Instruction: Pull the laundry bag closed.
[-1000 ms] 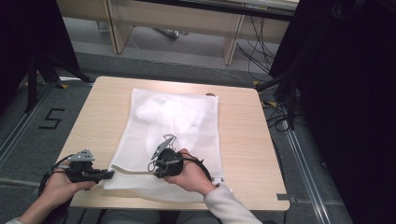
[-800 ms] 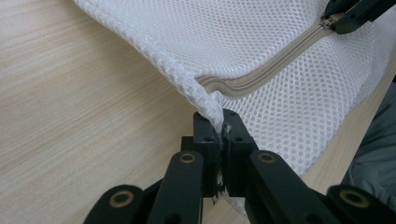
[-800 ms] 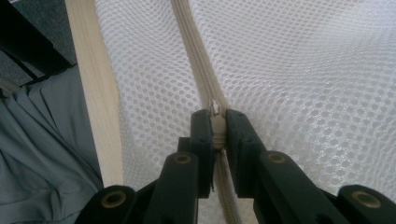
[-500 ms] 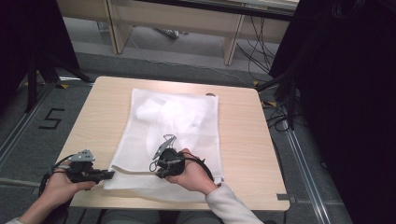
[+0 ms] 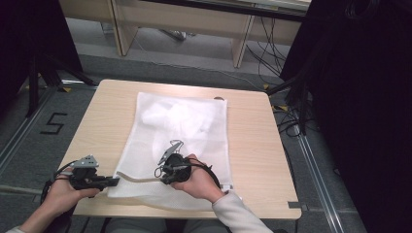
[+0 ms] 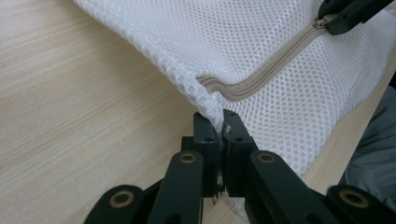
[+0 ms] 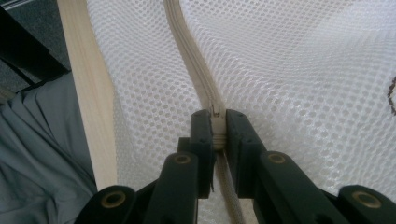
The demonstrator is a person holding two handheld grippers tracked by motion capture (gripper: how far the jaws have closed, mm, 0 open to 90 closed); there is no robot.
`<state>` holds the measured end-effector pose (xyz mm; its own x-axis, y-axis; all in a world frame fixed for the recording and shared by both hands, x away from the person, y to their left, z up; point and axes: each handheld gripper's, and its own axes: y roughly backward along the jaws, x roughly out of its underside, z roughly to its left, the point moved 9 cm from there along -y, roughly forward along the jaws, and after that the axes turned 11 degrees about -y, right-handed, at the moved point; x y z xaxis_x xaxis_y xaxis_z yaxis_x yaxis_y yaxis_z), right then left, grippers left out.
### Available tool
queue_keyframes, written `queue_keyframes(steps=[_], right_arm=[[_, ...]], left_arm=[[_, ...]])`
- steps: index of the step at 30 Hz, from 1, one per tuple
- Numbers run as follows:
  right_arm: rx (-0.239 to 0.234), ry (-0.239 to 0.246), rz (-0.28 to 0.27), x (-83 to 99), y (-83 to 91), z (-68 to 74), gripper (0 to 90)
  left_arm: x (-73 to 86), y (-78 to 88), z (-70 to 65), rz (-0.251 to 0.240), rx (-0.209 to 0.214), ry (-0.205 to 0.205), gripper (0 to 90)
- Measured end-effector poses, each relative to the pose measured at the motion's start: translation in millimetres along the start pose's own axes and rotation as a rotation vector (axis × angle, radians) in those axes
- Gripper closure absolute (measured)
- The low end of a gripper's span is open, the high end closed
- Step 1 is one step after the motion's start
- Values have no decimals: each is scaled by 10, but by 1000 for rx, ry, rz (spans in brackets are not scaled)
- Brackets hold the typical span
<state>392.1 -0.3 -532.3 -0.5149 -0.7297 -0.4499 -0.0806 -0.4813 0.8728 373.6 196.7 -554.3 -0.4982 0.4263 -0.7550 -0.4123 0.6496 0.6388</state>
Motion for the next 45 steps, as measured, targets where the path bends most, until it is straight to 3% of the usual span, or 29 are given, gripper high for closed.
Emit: queue_keyframes(steps=[2, 6, 8, 9, 13, 14, 15, 16, 18, 20, 23, 24, 26, 27, 29, 32, 33, 34, 38, 42, 44, 45], right_arm=[[9, -4, -6, -36, -15, 1, 823], [5, 12, 6, -50, -26, 17, 823], [3, 27, 24, -30, -14, 0, 824], [3, 33, 32, -19, -8, -6, 824], [51, 58, 108, 74, 11, -60, 825], [44, 44, 111, 89, 15, -44, 825], [40, 19, 103, 96, 19, -33, 825], [34, 41, 95, 97, 18, -51, 825], [51, 31, 95, 104, 33, -79, 825], [20, 34, 77, 89, 35, -49, 826], [51, 12, 105, 136, 59, -79, 825], [33, 58, 88, 123, 50, -95, 825], [48, 2, 97, 157, 76, -92, 825], [42, 41, 83, 150, 79, -121, 825], [27, 12, 77, 157, 89, -91, 825], [46, 13, 96, 187, 113, -114, 825], [26, 15, 86, 182, 111, -98, 825], [28, 13, 81, 183, 122, -99, 825], [41, 16, 81, 207, 139, -128, 825], [26, 1, 78, 246, 168, -141, 825], [56, 2, 87, 271, 181, -180, 825], [44, -19, 86, 276, 184, -155, 825]], left_arm=[[-10, -8, 8, -19, -11, 3, 857], [1, 1, 6, -1, -2, 2, 857], [-10, -8, 6, -20, -9, 6, 858], [-3, 1, 5, -7, -1, 2, 858], [-9, -3, 11, -20, -13, 5, 858], [-9, -2, 9, -19, -11, 6, 858], [-13, -5, 4, -22, -7, 7, 858], [-12, -4, 4, -20, -7, 5, 858], [-13, -4, 3, -21, -5, 5, 859], [-12, -3, 6, -21, -9, 5, 858], [-2, 1, 2, -9, -2, 8, 858], [-5, -4, 5, -17, -7, 5, 858], [-7, -4, 2, -18, -5, 9, 858], [-2, 3, 3, -8, -7, 11, 858], [-7, -4, 5, -18, -7, 6, 858], [2, 4, 4, -4, -3, 8, 858], [2, 5, 1, -3, 1, 8, 858], [-6, -4, 6, -18, -8, 6, 858], [12, 8, 11, 2, 3, 3, 858], [3, -6, 11, -13, -7, 8, 858], [1, -11, 6, -16, -7, 13, 858], [2, -9, 7, -14, -8, 13, 858]])
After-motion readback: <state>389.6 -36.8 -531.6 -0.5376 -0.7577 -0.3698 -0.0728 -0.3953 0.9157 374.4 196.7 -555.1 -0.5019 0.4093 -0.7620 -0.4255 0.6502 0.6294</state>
